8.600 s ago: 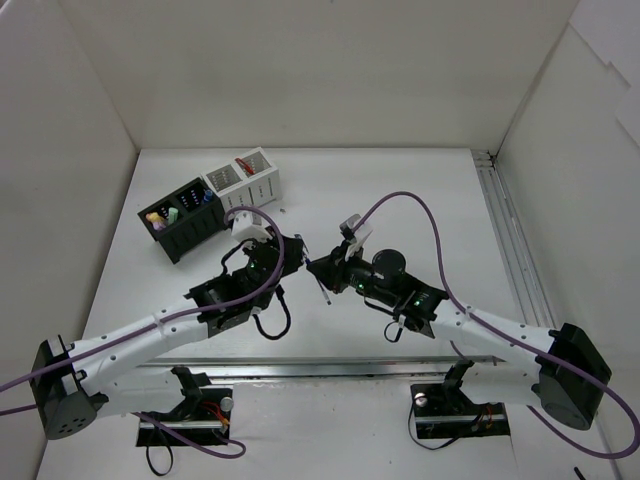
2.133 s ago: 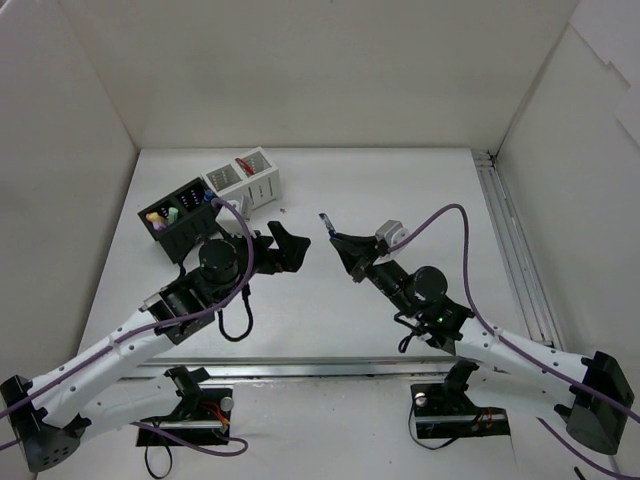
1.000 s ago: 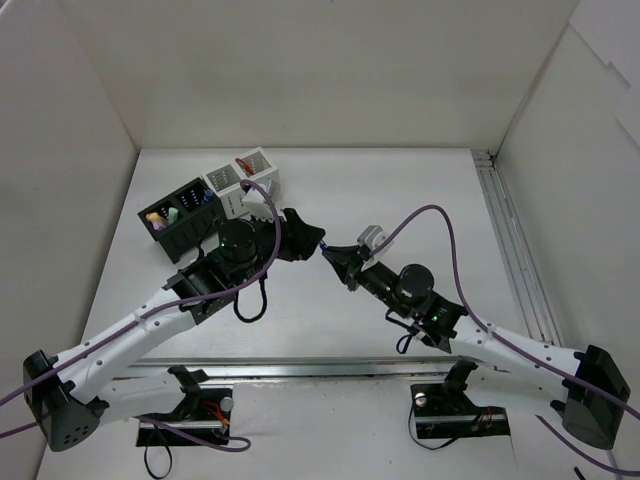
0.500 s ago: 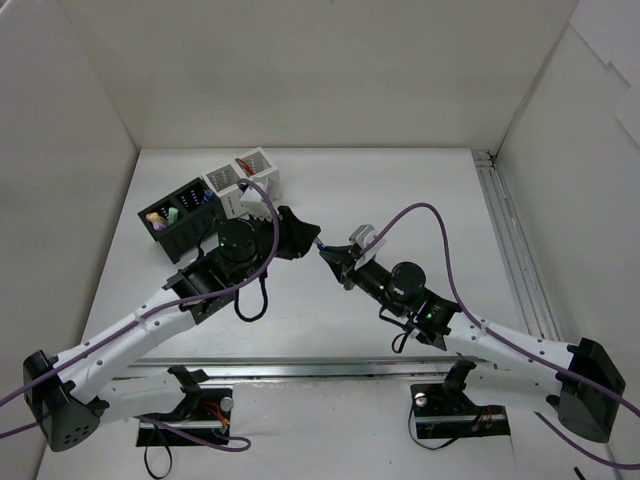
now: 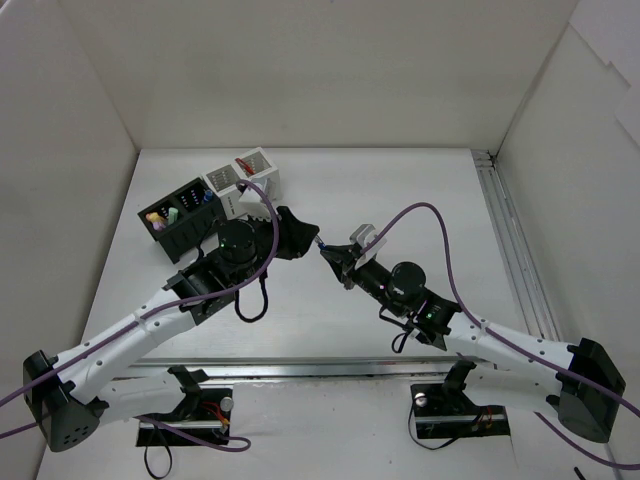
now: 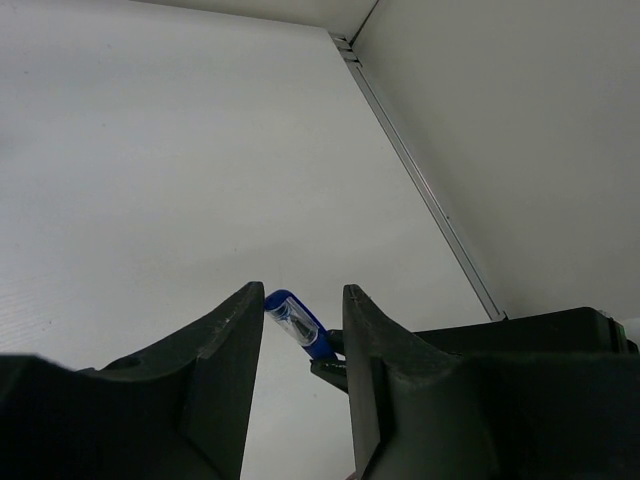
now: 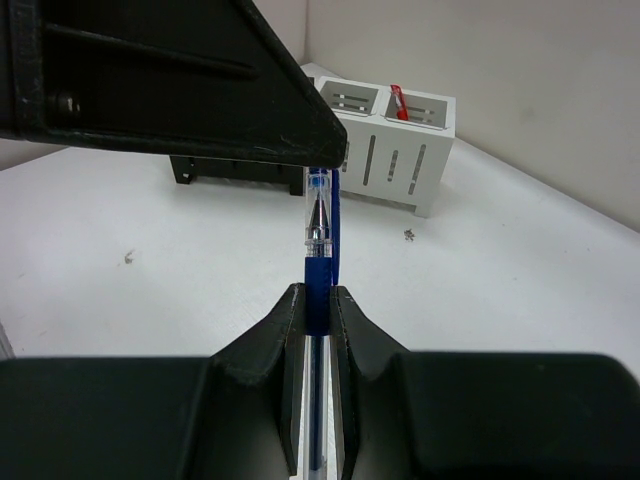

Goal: Sort the stationery into containers
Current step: Close the pen cap on the pen.

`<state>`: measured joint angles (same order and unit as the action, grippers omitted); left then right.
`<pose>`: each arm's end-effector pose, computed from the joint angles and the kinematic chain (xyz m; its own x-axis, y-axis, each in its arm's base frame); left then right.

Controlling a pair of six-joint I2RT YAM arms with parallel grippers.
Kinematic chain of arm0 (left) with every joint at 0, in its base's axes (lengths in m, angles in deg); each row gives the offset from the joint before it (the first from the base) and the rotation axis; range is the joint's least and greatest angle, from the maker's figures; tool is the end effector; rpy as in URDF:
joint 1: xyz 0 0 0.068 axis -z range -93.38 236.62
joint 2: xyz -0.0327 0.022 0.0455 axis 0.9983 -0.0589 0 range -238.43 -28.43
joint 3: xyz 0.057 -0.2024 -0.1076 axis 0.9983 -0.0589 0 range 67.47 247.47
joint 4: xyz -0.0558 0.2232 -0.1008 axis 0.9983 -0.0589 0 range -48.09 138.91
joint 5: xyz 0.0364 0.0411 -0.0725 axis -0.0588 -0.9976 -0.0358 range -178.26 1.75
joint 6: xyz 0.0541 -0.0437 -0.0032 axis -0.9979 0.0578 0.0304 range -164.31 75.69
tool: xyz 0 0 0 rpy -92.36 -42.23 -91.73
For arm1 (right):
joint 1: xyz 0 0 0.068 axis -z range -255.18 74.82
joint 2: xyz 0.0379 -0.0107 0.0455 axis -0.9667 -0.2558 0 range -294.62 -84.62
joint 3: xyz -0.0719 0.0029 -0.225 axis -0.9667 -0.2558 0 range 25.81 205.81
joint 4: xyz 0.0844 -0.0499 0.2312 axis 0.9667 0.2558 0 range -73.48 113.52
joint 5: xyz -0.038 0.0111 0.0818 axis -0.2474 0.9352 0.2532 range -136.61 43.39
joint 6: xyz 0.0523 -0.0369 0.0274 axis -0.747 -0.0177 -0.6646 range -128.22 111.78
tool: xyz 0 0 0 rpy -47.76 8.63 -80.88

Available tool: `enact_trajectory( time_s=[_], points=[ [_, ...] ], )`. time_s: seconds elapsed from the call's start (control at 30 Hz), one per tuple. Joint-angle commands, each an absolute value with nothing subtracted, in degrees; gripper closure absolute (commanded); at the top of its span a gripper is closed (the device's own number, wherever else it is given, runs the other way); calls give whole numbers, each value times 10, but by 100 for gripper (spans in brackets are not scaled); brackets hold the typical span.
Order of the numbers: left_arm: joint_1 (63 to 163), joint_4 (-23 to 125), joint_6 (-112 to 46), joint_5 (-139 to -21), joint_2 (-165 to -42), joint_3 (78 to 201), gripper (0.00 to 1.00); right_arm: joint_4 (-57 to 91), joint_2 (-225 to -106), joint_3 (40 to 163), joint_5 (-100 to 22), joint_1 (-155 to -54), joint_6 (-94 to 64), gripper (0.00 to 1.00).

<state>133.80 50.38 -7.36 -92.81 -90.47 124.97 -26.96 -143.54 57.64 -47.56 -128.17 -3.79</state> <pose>0.1953 -0.2040 0.3474 -0.4362 -0.4109 -0.8006 0.5193 0.6117 -0.5969 0.1598 0.2105 0.2908 0.2304 0.1772 -0.9568 -0.7733 0.6302 -0.0695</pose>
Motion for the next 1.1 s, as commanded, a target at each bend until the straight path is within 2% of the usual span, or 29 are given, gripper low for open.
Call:
enact_trajectory(
  time_s=[0.0, 0.23, 0.33, 0.47, 0.57, 0.7, 0.83, 0.97, 1.07],
  points=[
    [1335, 544, -66, -930, -907, 1264, 68, -321, -1421, 610, -481, -1286, -38, 100],
    [1335, 539, -63, -935, -914, 1268, 68, -322, -1411, 607, -480, -1288, -36, 100],
    [1335, 537, -62, -939, -915, 1269, 64, -323, -1409, 605, -479, -1289, -36, 100],
    [1335, 539, -62, -935, -912, 1267, 64, -323, -1409, 606, -483, -1289, -37, 100],
    [1335, 547, -58, -927, -910, 1262, 70, -323, -1411, 608, -485, -1290, -37, 100],
    [1335, 552, -56, -914, -914, 1263, 83, -323, -1417, 611, -485, -1289, -38, 100],
    [1335, 556, -56, -903, -921, 1264, 89, -324, -1421, 615, -485, -1291, -37, 100],
    [1335, 558, -53, -895, -923, 1261, 100, -330, -1422, 617, -491, -1290, -36, 100],
    [1335, 569, -48, -890, -923, 1252, 100, -340, -1422, 616, -505, -1291, -32, 100]
  ],
)
